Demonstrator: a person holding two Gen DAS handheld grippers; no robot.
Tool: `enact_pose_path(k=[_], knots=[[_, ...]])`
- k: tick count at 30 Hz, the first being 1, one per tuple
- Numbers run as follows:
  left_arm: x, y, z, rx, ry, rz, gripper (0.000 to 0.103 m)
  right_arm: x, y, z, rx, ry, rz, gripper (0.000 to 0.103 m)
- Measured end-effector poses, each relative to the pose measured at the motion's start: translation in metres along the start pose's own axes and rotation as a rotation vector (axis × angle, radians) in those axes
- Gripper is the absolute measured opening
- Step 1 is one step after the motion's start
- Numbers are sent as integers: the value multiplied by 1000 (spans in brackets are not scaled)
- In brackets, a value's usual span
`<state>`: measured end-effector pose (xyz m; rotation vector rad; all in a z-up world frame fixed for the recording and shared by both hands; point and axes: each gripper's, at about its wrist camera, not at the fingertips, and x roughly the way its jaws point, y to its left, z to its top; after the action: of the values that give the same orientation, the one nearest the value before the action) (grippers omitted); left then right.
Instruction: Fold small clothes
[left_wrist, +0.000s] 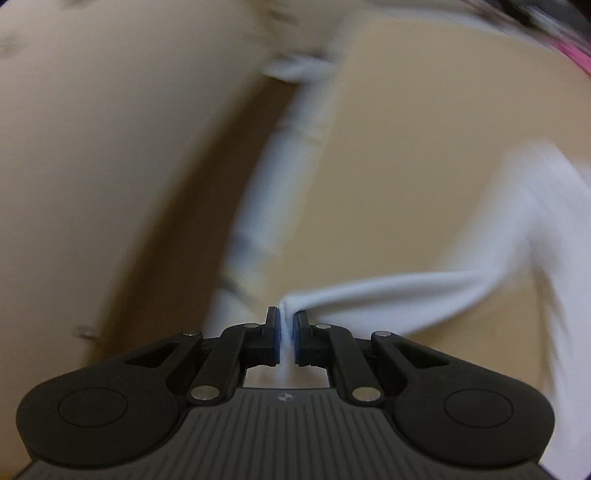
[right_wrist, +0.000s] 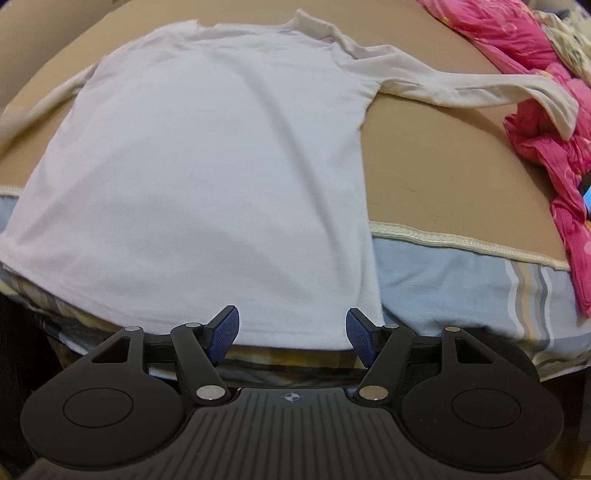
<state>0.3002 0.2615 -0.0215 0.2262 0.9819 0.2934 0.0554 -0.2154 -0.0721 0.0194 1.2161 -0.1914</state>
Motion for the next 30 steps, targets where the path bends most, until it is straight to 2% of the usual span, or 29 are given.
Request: enact_pose_path(k=[1,2,3,4,5,7,10,12,16,18,20,24,27,28,30], knots=[[8,17,26,-68,-17,76,14,1,2,2,-3,7,-5,66],[17,33,48,-138,-16,132,30,2,5,4,-1,12,-9,66],[23,45,64,-209,-6,157,43,2,7,6,6,15,-11,66],[27,54,76,-275,-3,170,63,1,7,9,16,13,-8,66],[29,57,84,-309,-8,145,76,-1,7,11,26,11,-1,66],[32,51,89,-330,-1,62,88,-2,7,13,32,10,7,66],[33,19,74,-270,8,-19,89,3,5,16,35,27,-2,66],[39,0,52,-228,34,-67,90,9,1,18,52,41,-2,66],[67,-32,14,-270,130,-161,90,19,-1,21,53,67,10,66],[84,-33,1,-334,176,-194,90,23,2,21,40,80,17,66],[103,-26,-2,-449,209,-244,89,25,4,20,26,93,22,66],[139,5,5,-726,236,-359,89,28,9,18,7,128,2,66],[169,14,16,-850,267,-450,89,32,10,18,2,167,-26,66],[179,15,24,-873,284,-462,89,33,11,19,-1,177,-32,66],[188,10,35,-891,294,-413,85,35,13,23,-14,190,-42,66]])
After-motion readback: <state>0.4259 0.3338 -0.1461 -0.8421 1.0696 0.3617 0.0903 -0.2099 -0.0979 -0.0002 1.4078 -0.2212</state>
